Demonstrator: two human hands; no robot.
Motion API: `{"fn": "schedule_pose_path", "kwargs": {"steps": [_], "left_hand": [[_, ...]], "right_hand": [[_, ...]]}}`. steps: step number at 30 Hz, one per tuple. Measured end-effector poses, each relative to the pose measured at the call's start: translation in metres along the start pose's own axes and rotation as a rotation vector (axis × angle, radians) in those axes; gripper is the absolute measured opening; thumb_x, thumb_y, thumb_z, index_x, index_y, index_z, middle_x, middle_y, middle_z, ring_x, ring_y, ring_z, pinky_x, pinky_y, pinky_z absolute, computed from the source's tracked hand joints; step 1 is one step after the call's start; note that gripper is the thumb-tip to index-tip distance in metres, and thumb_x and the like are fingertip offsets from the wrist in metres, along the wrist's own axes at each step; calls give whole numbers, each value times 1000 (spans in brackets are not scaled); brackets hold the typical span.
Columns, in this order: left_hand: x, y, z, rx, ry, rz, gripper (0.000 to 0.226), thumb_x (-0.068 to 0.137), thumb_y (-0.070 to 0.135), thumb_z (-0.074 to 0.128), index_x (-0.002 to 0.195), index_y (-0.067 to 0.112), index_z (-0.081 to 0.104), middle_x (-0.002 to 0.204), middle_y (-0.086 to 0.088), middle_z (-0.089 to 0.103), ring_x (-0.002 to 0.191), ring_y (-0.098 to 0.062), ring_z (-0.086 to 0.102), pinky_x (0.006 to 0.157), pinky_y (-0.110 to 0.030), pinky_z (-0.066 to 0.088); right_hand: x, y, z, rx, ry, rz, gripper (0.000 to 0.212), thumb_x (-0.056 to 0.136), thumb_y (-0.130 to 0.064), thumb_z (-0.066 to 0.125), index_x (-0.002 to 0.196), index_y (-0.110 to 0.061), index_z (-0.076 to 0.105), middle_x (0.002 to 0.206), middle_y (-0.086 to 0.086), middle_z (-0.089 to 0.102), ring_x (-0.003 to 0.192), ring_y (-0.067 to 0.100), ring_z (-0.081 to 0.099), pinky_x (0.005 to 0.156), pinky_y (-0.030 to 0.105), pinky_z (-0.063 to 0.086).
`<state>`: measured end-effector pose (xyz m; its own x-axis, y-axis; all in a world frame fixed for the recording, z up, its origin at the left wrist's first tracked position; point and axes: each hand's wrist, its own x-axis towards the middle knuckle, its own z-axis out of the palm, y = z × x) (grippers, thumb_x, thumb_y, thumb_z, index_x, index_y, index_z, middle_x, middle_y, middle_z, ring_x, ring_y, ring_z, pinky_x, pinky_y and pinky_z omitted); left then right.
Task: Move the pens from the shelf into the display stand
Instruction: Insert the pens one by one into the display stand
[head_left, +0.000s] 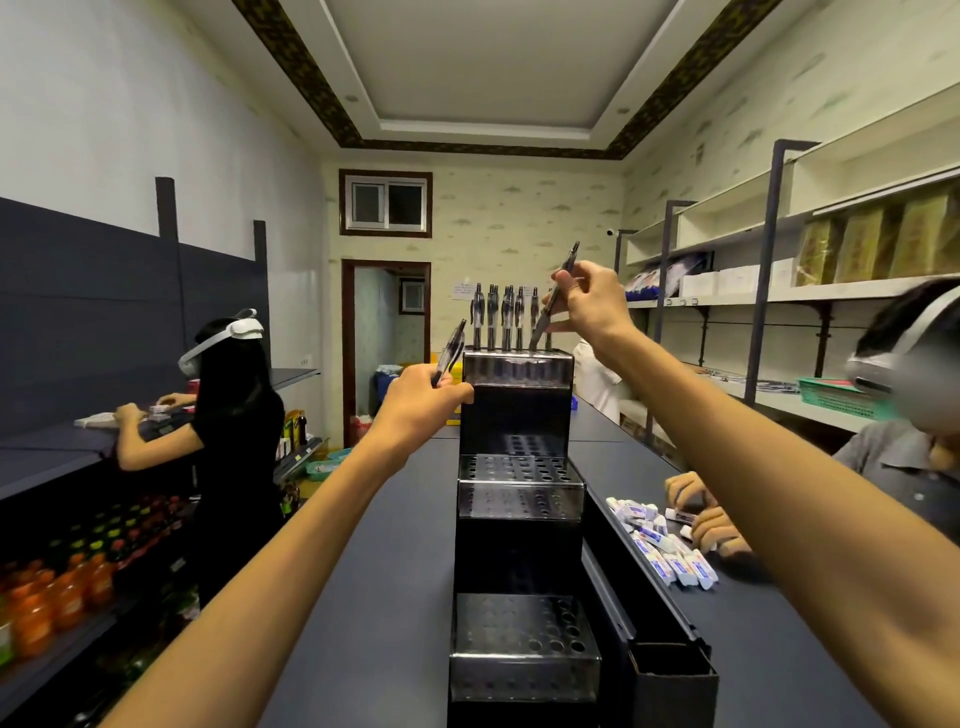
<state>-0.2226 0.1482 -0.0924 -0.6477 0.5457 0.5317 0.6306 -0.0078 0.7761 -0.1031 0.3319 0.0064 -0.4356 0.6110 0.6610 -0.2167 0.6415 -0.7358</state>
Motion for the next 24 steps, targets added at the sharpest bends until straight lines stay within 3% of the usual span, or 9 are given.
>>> {"fn": "schedule_pose_path", "kwargs": {"steps": [3,9,15,20,24], "left_hand": [[0,1,0,-4,-11,9,30,87,21,70,62,18,54,51,13,51,49,-4,47,51,-22,38],[-2,1,-2,17,-44,19,19,90,23,66,79,8,66,61,3,52,57,-11,46,55,-25,39],[0,2,-7,28,-47,10,17,89,23,65,74,16,62,55,9,52,50,-10,43,48,-24,37],[0,1,-9,38,-29,-4,22,89,22,66,71,16,56,66,-1,59,56,-12,50,51,-24,38],[-1,-1,-10,20,-23,-13,22,91,21,66,75,13,55,71,-8,61,59,-16,52,50,-25,40]], "right_hand": [[6,-6,5,-41,56,-91,22,105,-14,51,122,-2,59,106,21,68,91,29,73,73,48,64],[11,-8,19,-236,5,-149,26,104,-11,54,125,3,60,110,24,67,94,35,71,75,52,63],[13,3,30,-356,-60,-132,28,104,-14,55,127,1,62,112,23,69,99,35,70,84,51,60],[20,15,33,-519,-140,-15,33,103,-26,57,114,3,67,107,21,71,101,34,69,96,48,54],[24,18,33,-648,-137,-20,38,103,-33,57,106,4,69,105,22,71,100,35,67,94,44,53]]}}
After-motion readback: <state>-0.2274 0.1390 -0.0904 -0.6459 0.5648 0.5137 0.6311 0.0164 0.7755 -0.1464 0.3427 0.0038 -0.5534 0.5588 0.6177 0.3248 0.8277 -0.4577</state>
